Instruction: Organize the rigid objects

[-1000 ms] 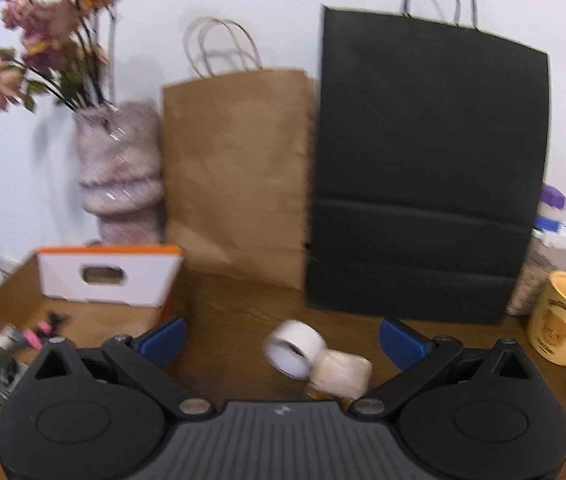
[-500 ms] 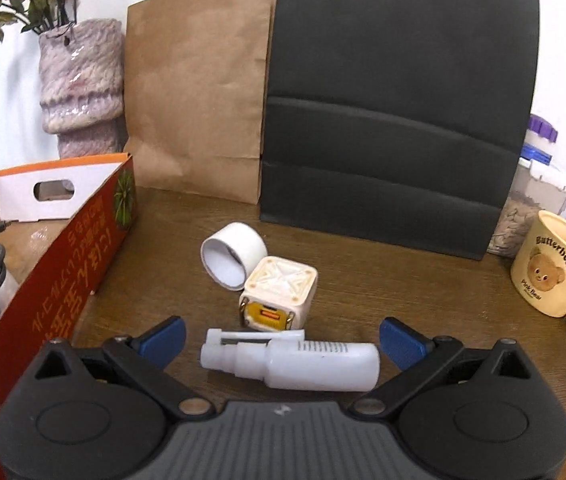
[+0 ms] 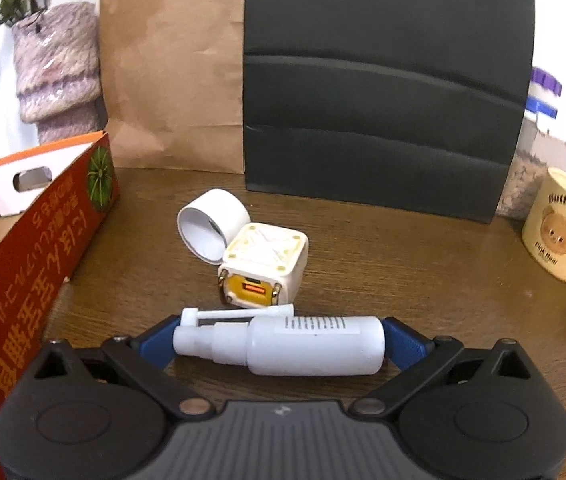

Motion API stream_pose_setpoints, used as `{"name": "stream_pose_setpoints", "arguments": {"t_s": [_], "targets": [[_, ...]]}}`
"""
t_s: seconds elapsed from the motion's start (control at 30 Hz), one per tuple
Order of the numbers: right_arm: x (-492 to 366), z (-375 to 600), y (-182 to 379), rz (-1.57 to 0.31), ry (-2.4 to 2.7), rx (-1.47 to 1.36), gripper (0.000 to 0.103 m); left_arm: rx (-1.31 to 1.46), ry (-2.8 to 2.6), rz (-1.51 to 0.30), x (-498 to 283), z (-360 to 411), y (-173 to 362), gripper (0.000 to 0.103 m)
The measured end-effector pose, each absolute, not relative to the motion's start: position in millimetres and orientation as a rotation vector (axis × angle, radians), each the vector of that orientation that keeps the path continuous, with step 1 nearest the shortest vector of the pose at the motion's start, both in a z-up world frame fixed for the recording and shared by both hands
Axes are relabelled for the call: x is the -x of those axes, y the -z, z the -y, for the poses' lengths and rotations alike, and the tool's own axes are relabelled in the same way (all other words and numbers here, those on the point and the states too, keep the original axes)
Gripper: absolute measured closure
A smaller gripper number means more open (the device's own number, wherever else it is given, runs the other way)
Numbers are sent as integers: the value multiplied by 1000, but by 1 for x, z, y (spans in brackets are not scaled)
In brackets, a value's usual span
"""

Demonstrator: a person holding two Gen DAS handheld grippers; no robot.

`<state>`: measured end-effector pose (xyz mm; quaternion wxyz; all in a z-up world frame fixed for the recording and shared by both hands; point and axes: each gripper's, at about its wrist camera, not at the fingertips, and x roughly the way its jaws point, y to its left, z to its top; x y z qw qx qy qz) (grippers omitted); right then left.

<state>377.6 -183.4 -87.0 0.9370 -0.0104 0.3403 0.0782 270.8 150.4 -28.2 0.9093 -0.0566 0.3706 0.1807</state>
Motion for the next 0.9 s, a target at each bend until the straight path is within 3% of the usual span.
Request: {"name": "stream_pose_setpoints", "arguments": {"t_s": [0.27, 0.3, 0.9], "targets": [[-377, 183, 87, -695, -158, 20, 0, 117, -372, -765, -271, -150, 28, 93], [-376, 183, 86, -689, -161, 17, 6, 118, -373, -765, -271, -150, 28, 93], [-363, 185, 67, -570, -125, 17, 6, 118, -372, -764, -271, -150, 28, 93]]}}
